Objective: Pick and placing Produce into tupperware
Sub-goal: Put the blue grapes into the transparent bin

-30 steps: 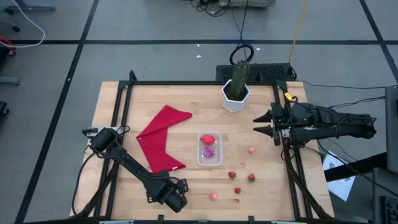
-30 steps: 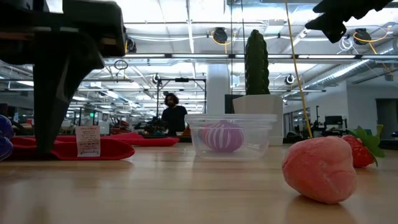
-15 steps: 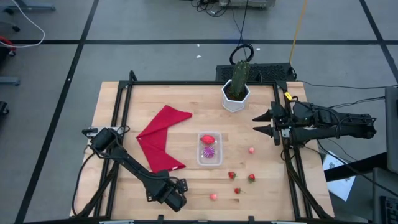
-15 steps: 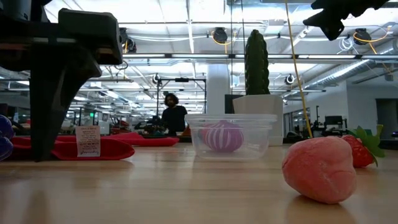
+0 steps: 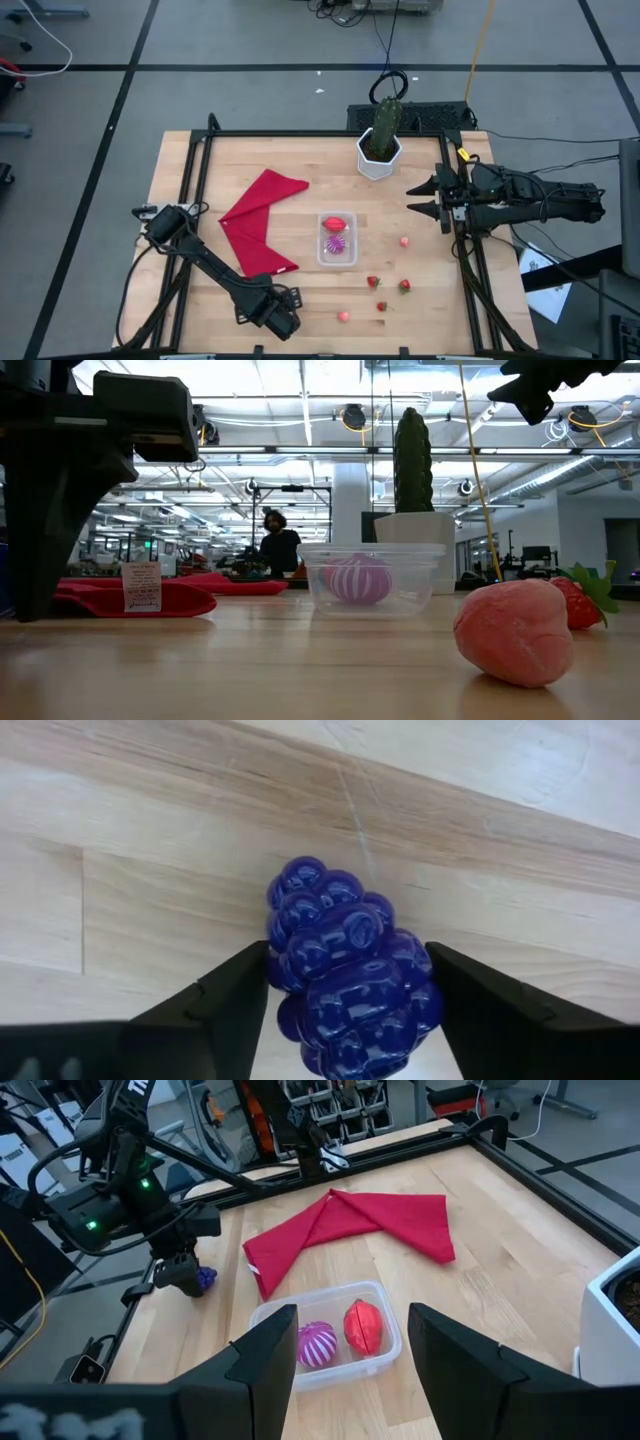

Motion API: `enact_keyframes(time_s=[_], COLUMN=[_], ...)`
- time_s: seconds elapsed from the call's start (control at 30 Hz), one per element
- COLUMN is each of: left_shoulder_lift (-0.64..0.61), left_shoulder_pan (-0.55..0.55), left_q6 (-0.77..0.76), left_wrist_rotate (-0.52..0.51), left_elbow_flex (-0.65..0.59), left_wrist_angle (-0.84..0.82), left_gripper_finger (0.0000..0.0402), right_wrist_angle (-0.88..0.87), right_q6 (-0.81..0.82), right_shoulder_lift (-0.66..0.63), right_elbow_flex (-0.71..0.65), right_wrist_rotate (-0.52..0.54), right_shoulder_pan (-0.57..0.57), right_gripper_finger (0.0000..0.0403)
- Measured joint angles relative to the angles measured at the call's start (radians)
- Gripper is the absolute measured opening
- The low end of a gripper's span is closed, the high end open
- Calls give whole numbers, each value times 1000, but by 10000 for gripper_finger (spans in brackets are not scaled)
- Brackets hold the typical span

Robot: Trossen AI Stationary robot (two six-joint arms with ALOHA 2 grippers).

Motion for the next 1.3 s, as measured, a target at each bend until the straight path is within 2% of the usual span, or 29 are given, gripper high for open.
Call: enact_keyframes(time_s=[0.17, 0.67, 0.83, 0.97, 1.13, 1.3], left_shoulder_lift=[-1, -1, -23, -65, -133, -187], left_shoulder_pan=[0, 0, 0, -1, 10, 67], left_q6=[0, 64, 104, 141, 225, 361], left_wrist_rotate=[-1, -27, -31, -95, -222, -288], left_elbow_flex=[0, 20, 31, 32, 32, 32], left_wrist_angle=[0, 20, 15, 10, 14, 15], left_gripper_finger=[240, 265, 262, 261, 270, 267], right_wrist_angle=[0, 0, 0, 0, 0, 0], right_q6=[0, 0, 0, 0, 0, 8], right_shoulder_lift=[0, 0, 0, 0, 0, 0], right_elbow_flex=[0, 0, 0, 0, 0, 0], right_wrist_rotate=[0, 0, 0, 0, 0, 0], right_shoulder_pan=[0, 0, 0, 0, 0, 0], right_gripper_finger=[185, 185, 185, 185, 185, 185])
